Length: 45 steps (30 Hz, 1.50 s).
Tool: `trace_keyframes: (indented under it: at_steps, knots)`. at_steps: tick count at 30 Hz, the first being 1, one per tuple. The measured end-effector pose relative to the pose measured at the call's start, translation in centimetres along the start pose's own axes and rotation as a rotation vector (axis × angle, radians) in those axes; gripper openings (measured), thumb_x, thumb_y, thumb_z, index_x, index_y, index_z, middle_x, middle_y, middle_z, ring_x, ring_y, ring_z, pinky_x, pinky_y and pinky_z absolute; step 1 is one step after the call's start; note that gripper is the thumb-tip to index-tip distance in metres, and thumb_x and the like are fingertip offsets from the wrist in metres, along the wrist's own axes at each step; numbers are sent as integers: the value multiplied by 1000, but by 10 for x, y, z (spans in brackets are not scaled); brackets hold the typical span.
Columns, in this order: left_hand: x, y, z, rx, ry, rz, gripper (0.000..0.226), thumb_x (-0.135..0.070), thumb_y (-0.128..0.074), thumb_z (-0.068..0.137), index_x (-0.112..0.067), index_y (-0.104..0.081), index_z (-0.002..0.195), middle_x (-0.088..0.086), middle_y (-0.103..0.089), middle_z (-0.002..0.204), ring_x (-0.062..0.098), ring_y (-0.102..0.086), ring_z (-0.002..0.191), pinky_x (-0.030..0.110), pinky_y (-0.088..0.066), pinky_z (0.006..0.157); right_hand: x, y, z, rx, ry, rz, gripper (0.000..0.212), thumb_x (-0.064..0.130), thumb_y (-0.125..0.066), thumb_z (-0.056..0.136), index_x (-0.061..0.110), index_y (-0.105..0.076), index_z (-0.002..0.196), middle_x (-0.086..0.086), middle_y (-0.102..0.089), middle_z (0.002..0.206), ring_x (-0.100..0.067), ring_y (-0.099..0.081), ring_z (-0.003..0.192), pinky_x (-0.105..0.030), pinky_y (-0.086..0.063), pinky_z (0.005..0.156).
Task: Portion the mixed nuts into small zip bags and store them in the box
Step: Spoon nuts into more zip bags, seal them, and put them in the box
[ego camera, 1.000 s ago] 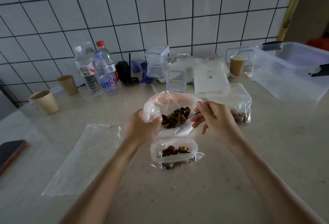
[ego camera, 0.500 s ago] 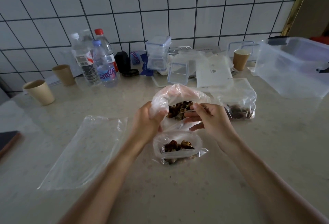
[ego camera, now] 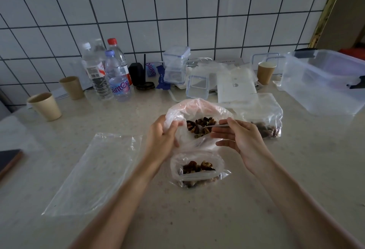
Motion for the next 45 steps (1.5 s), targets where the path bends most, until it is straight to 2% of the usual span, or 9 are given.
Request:
trace_keyframes:
  at_steps: [5, 9, 16, 19, 22, 27, 35, 39, 45]
  knots:
    - [4, 4, 2, -23, 24, 25, 20, -45, -54, 103, -35, -71, 108, 2, -74, 73, 15, -71, 61, 44, -63, 64, 4, 5, 1, -27, 14, 16, 36, 24, -44, 112, -1, -69, 109, -20, -79, 98, -35, -78, 92, -39, -59, 68]
    - [3, 7, 2, -32, 55, -26, 17, -42, -63, 99, -29, -70, 108, -2, -78, 87, 15, -76, 69, 41, -63, 66, 6, 5, -1, -28, 28, 22, 36, 25, -43, 112, -2, -68, 110, -21, -78, 98, -37, -77, 92, -41, -59, 70]
    - [-7, 32, -2, 36, 78, 285, 64, -59, -70, 89, -22, -53, 138, -15, -58, 127, 3, -68, 95, 36, -59, 88, 23, 7, -4, -8, 105, 41, 38, 24, -42, 112, -3, -69, 104, -23, -78, 94, -34, -76, 80, -36, -56, 61]
    - [-13, 50, -15, -46, 32, 350, 55, -58, -73, 87, -24, -56, 127, -15, -59, 120, -5, -62, 90, 22, -51, 74, 31, 6, -6, 31, 138, 56, 39, 24, -43, 112, 0, -70, 97, -24, -77, 90, -31, -75, 73, -33, -55, 54]
    - [-18, 57, -32, -128, 7, 371, 36, -49, -76, 88, -23, -59, 106, -11, -64, 104, -1, -64, 81, 19, -45, 65, 36, 5, -9, 75, 151, 75, 41, 25, -43, 112, 1, -70, 92, -24, -76, 85, -30, -73, 68, -31, -52, 50]
    - [-18, 38, -57, 46, 31, 353, 27, -51, -69, 93, -26, -65, 85, -11, -72, 77, 7, -70, 64, 25, -46, 62, 41, 5, -14, 130, 153, 29, 43, 27, -43, 111, 1, -68, 88, -22, -72, 76, -30, -67, 60, -32, -45, 45]
    - [-14, 12, -68, 180, 66, 244, 15, -43, -70, 96, -32, -72, 86, -13, -73, 81, 11, -68, 49, 18, -45, 51, 43, -6, -20, 225, 326, -442, 46, 29, -37, 113, 6, -62, 81, -10, -68, 60, -28, -64, 51, -29, -39, 42]
    - [-18, 12, -69, 187, 43, 196, 11, -40, -68, 99, -32, -71, 91, -11, -73, 77, 14, -70, 50, 21, -45, 50, 53, -12, -31, 239, 541, -547, 45, 30, -40, 113, 10, -60, 78, -7, -63, 55, -18, -60, 45, -17, -40, 46]
    - [-23, 17, -70, 149, 41, 155, 11, -41, -69, 97, -35, -72, 89, -10, -70, 82, 15, -63, 47, 33, -51, 51, 65, -19, -52, 224, 773, -679, 45, 37, -41, 110, 17, -57, 73, -2, -56, 55, -17, -53, 45, -37, -46, 49]
Point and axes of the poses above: each hand's wrist, its own z-axis towards the middle knuckle, its own y-axis out of the back of the hand, x = y × z, the point moved 6 cm from there along z, towards the middle knuckle
